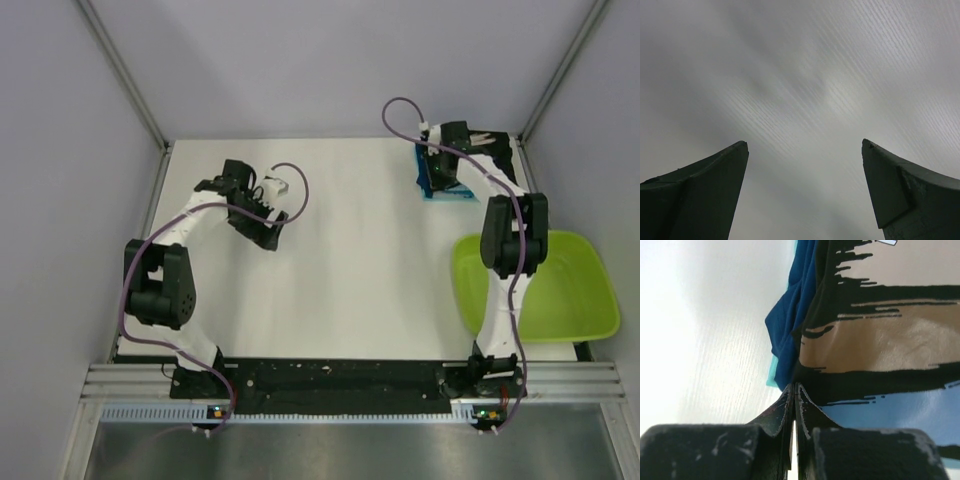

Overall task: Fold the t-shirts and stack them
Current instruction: Put the neatly folded tshirt into the corner of the board with the right arm

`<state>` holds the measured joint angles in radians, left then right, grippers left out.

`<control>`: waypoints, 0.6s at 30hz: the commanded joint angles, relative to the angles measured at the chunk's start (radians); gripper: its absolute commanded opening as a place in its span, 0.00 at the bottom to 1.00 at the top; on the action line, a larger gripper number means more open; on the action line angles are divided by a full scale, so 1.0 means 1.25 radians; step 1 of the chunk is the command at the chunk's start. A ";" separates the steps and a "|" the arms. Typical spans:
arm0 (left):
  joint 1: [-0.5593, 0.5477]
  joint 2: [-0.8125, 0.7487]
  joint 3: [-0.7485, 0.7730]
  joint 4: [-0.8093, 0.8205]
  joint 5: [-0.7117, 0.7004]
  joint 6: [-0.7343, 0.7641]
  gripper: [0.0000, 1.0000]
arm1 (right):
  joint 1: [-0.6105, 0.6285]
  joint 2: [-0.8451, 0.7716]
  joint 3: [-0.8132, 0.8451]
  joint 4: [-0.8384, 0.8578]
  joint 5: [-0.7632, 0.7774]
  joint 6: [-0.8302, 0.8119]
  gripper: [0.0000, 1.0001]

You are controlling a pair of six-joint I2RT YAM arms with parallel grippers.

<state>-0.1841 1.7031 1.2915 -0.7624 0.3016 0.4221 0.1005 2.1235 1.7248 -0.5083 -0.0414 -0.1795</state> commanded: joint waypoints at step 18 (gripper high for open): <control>0.015 -0.293 -0.486 0.853 -0.056 -0.232 0.99 | 0.064 -0.800 -0.848 0.561 0.022 0.131 0.99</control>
<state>-0.1711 1.4403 0.8505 -0.1623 0.3153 0.2848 0.1814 1.2430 0.8024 -0.0109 -0.0448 -0.1383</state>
